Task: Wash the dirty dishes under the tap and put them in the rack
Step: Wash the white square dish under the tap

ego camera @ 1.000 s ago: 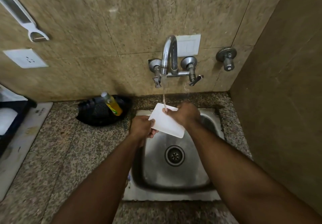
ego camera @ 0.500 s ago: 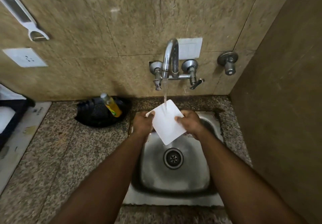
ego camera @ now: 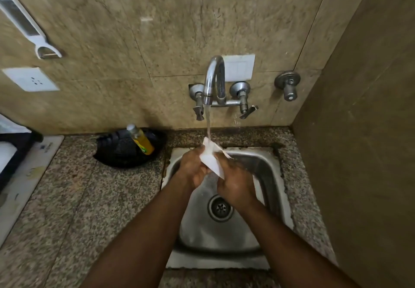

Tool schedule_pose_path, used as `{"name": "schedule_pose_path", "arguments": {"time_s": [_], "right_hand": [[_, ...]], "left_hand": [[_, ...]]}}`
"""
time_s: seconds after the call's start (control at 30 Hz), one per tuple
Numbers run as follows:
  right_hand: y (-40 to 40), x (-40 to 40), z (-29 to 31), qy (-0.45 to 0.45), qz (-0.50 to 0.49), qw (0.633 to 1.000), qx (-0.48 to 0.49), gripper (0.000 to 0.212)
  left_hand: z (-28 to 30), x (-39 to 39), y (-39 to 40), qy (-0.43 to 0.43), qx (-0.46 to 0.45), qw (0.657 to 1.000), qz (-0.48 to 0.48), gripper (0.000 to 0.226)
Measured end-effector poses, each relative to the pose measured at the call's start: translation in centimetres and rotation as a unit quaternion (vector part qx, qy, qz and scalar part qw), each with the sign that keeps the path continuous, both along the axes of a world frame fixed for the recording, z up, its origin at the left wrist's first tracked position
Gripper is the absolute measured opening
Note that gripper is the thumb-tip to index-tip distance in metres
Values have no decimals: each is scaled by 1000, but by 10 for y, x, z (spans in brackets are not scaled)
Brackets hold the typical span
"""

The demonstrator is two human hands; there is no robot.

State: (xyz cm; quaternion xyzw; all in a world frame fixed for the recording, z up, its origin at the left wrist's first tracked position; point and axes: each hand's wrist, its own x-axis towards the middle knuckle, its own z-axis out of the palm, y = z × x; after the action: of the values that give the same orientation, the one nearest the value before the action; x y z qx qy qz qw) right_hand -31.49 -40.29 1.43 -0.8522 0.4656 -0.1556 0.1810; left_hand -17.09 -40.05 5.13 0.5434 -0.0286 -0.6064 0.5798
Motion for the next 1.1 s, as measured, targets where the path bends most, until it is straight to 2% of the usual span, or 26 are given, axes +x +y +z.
{"name": "schedule_pose_path", "arguments": {"time_s": [0.07,0.17,0.23,0.37,0.47,0.57,0.6,0.67,0.73,0.97,1.1], "right_hand": [[-1,0,-9,-55,27,996,61,83],[-11,5,-12,-135,-9,978,160,72],[-18,8,-10,-140,-45,968,202,63],[-28,15,-2,-117,-46,976,179,56],[-35,26,3,-136,-99,967,190,77],[-47,33,3,-215,-227,903,293,101],[-48,32,5,-261,-247,872,332,95],[-47,30,12,-349,-247,809,403,59],[-44,25,14,-374,-227,789,431,43],[-40,10,14,-346,-195,785,475,39],[-39,9,14,-335,-156,797,477,40]], "left_hand": [[-6,0,3,9,0,1000,-6,24],[-9,0,10,-22,-21,999,-23,31],[-14,0,12,-54,-35,998,-25,34],[-18,-1,16,-83,-55,995,-22,32],[-20,4,20,-70,-56,996,7,29],[-24,10,25,-50,-50,997,41,31],[-28,13,27,-46,-38,997,50,28],[-32,17,30,-55,2,996,67,23],[-37,22,34,-66,32,995,72,25],[-35,26,31,-112,90,987,72,37],[-33,25,19,-134,76,985,76,35]]}}
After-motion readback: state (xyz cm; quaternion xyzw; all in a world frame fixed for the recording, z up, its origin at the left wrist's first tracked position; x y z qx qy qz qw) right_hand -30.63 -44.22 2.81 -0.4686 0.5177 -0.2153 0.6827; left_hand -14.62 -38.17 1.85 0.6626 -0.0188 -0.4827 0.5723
